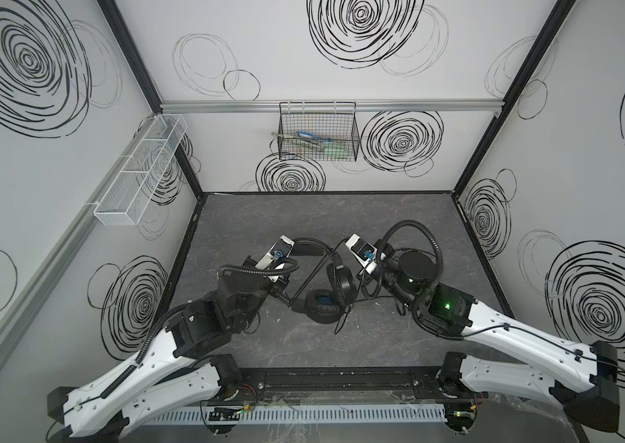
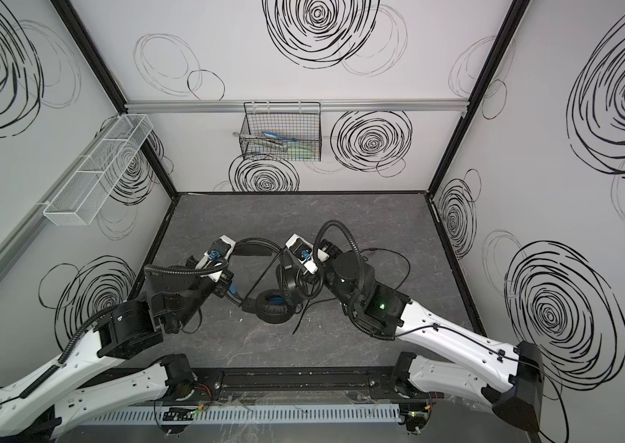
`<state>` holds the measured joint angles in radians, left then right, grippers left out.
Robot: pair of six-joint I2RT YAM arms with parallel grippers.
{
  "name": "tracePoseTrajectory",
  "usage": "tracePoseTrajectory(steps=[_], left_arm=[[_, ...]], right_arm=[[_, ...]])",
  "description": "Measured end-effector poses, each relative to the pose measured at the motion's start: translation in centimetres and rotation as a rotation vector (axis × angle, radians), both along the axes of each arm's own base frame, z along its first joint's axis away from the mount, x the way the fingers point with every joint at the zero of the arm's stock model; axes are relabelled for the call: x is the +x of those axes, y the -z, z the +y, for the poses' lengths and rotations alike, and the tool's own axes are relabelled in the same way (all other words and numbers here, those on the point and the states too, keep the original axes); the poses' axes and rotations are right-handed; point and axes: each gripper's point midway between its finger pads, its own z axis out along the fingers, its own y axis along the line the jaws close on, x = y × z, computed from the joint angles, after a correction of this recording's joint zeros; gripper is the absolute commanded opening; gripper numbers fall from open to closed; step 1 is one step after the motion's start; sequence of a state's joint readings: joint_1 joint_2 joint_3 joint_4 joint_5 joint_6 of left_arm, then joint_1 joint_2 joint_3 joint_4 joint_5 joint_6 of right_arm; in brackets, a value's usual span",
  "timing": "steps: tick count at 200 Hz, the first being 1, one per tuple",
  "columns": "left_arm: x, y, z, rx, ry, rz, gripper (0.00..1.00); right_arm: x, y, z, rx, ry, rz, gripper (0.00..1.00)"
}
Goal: Wrap the headphones
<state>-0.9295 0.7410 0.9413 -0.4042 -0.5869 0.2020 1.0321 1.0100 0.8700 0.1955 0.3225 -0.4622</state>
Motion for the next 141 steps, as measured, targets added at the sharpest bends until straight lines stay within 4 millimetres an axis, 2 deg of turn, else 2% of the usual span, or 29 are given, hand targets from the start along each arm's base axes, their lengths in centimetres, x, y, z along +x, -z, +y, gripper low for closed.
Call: tracePoseTrajectory(steps=[59, 115, 141], left_arm=[[-0.4, -0.5, -0.3, -0.018, 0.030, 0.015, 0.00], [-0.8, -1.8, -0.5, -0.032, 0.053, 0.017, 0.00], [-0.6, -2.0, -0.8, -0.030, 0.056, 0.020, 0.00]], right_arm=[[-0.6, 0.9, 0.3, 0.086, -0.087, -0.030, 0.09], [-1.5, 0.3, 0.5, 0.150, -0.164, -0.071, 0.12], [-1.8, 1.0, 0.7, 0.147, -0.192, -0.073, 0.14]])
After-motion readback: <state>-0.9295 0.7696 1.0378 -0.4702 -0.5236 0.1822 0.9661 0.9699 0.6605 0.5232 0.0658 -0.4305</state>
